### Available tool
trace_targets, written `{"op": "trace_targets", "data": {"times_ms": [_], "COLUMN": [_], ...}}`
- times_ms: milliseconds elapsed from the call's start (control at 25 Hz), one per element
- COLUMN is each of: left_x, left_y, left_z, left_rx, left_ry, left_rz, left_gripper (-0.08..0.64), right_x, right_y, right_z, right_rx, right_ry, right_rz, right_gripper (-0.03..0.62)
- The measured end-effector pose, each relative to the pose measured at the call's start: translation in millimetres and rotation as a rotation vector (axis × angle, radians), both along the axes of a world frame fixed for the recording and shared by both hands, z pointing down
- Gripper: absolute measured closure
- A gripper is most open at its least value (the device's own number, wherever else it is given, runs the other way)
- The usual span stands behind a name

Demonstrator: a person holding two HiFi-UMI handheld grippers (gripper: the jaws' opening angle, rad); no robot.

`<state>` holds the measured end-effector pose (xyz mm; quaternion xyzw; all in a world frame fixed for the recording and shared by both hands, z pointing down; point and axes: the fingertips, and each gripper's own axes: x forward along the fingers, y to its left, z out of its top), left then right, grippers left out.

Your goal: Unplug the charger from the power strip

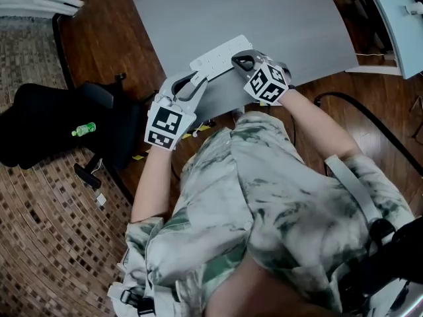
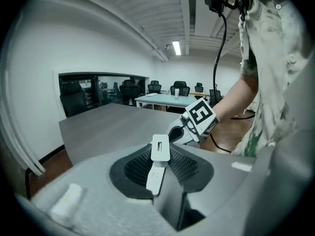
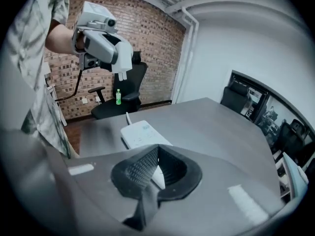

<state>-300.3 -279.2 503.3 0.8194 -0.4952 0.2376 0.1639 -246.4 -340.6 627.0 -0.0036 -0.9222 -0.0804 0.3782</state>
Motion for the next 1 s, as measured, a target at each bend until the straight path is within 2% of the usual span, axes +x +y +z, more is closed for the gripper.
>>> {"op": "trace_targets", "data": {"times_ms": [240,480,640,760,1000], "left_x": [-21,-15,12,37,95], "left_y": [89,180,218,245,288], "left_z": [-42,-65,-72,-78,-89], "left_rx": [0.057,0.099,0.114,0.118,0.134], "left_ry": [0.115,0.134,0.114,0.113,0.125], "left_rz": [-0.092,-0.058,0.008,0.032,0.059], "left_gripper": [0.453,0.453,0.453,0.453,0.453], "right_x": [16,44,68,84,136], "right_y": [76,177,236,274,315], "right_z": [-56,-100,-122,-138,-160], "right_rx": [-0.004,-0.02,-0.025,-0.029,-0.014], "right_ry": [-0.079,-0.133,-0.162,-0.183,-0.212], "right_rz": [0.039,0.109,0.139,0.126,0.133], "right_gripper": [0.586,0.586,0.586,0.586,0.586]}}
